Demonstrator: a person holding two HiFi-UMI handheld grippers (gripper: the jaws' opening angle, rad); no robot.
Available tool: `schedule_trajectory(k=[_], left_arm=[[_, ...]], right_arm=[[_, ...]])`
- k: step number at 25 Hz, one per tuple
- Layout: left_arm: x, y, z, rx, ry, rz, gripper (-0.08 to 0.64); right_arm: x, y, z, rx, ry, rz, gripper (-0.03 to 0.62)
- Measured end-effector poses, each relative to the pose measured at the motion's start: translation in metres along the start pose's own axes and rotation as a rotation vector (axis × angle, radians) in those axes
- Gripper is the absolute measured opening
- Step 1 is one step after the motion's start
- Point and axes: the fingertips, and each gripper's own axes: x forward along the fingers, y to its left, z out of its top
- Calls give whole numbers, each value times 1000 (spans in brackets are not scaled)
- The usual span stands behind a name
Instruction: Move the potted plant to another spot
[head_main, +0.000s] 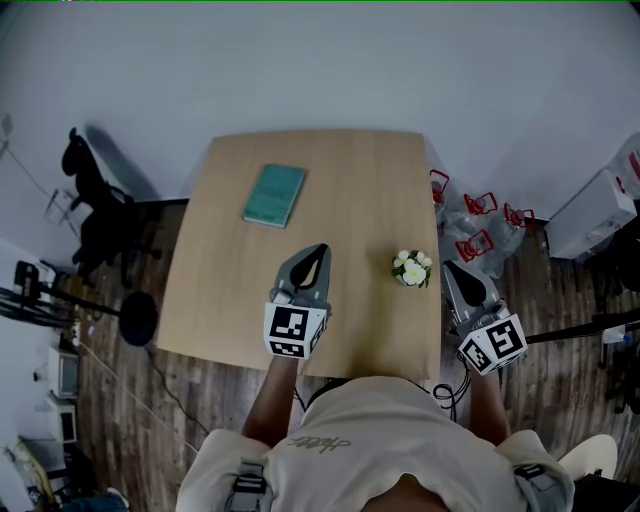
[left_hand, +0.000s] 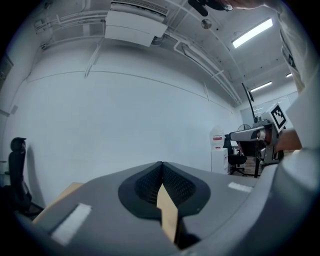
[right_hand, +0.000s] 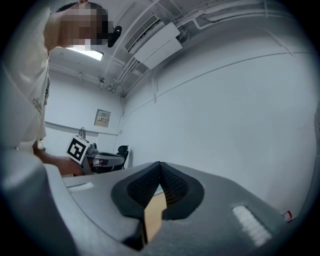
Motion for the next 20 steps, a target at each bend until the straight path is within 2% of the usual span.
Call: schedule_trajectory(k=[9,20], left_arm=[[-1,-20,4,13,3,-50,17],[-9,-42,1,6,0,-98,18]], right_arm=[[-15,-6,-3,5,-4,-33,2],[-17,3,-11,3,22,-21,2]])
